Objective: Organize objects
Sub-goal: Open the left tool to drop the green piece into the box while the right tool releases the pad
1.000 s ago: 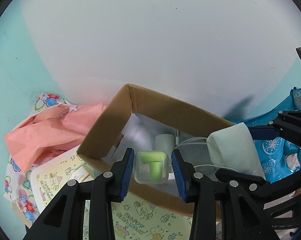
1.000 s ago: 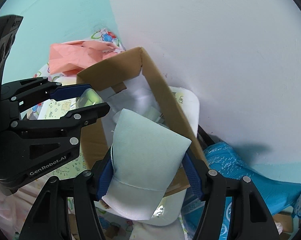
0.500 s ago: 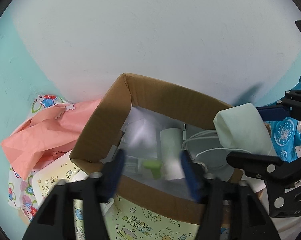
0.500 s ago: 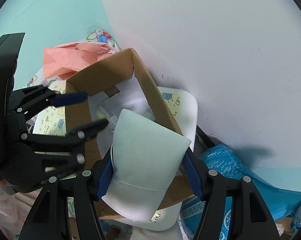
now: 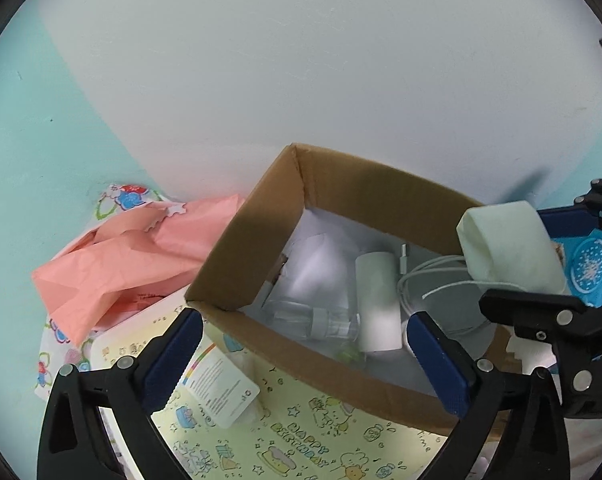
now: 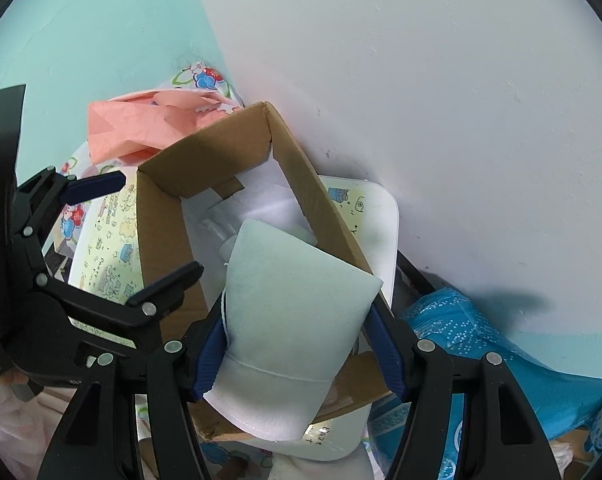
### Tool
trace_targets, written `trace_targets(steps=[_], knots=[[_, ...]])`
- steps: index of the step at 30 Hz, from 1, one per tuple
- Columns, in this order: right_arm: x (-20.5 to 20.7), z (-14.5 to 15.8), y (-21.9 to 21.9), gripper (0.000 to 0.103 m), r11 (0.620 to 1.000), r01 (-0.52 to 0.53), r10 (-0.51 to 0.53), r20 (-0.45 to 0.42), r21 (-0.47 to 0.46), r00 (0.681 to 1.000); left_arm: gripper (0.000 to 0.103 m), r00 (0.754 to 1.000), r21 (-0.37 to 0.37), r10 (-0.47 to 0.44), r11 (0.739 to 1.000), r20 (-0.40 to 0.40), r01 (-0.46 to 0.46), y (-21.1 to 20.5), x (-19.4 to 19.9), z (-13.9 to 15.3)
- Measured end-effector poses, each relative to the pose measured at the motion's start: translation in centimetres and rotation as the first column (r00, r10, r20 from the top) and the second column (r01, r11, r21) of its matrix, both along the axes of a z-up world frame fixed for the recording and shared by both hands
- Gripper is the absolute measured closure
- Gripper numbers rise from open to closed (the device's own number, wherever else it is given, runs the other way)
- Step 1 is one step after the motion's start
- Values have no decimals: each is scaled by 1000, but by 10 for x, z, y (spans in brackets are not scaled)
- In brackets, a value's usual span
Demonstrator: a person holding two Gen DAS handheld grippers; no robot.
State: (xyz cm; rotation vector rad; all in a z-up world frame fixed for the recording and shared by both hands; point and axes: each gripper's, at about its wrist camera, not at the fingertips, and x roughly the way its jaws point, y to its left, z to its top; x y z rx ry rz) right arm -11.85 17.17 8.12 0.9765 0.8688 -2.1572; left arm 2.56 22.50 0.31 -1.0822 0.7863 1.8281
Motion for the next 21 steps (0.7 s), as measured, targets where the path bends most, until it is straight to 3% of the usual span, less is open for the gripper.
trace_targets(steps=[4,12,21], knots=[[-2,1,-2,35,1000,7,-7,10,-8,1000,0,1000,-7,1,1000,-28,-1,-3,1,4],[-3,5,-8,26,998,21,-18,46,-55,999,0,999,17,28,999,14,-29,-16,-8,12],[11,5,-8,21,999,38,-38,-2,-29,999,0,999,13,32,999,-7,-32,-26,-3,12]])
